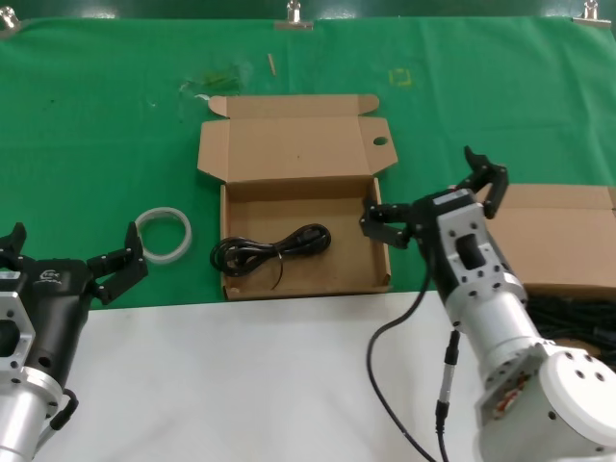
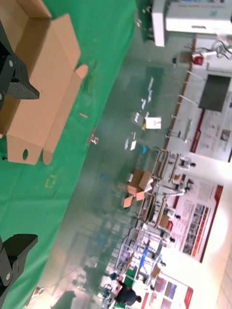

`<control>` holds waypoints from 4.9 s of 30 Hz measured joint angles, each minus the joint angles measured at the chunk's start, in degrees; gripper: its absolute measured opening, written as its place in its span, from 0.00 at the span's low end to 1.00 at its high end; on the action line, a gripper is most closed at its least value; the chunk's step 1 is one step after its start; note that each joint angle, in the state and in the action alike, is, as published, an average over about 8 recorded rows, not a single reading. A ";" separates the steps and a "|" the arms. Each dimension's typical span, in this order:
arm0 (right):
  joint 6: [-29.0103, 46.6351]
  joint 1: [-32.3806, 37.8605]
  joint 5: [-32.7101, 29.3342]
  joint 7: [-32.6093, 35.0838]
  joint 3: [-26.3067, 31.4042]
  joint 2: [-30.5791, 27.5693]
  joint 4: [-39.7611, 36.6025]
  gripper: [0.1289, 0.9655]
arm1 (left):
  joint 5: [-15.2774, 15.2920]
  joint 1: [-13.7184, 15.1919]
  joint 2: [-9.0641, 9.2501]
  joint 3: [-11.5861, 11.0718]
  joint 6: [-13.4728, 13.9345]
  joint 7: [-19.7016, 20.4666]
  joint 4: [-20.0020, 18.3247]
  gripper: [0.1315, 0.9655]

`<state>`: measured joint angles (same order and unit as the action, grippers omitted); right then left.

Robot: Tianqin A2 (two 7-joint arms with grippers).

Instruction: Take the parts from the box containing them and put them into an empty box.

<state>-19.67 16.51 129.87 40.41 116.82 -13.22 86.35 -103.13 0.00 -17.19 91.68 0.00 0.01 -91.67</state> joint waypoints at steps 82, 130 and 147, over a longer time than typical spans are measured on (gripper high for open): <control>18.32 -15.38 -24.90 -37.64 -23.42 0.00 4.96 1.00 | 0.00 0.00 0.00 0.00 0.00 0.00 0.00 1.00; 18.32 -15.38 -24.90 -37.64 -23.42 0.00 4.96 1.00 | 0.00 0.00 0.00 0.00 0.00 -0.01 0.00 1.00; 18.32 -15.38 -24.90 -37.64 -23.42 0.00 4.96 1.00 | 0.00 0.00 0.00 0.00 0.00 -0.01 0.00 1.00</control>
<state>-1.35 1.13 104.97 2.77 93.40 -13.21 91.31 -103.13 0.00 -17.19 91.67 0.00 0.00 -91.67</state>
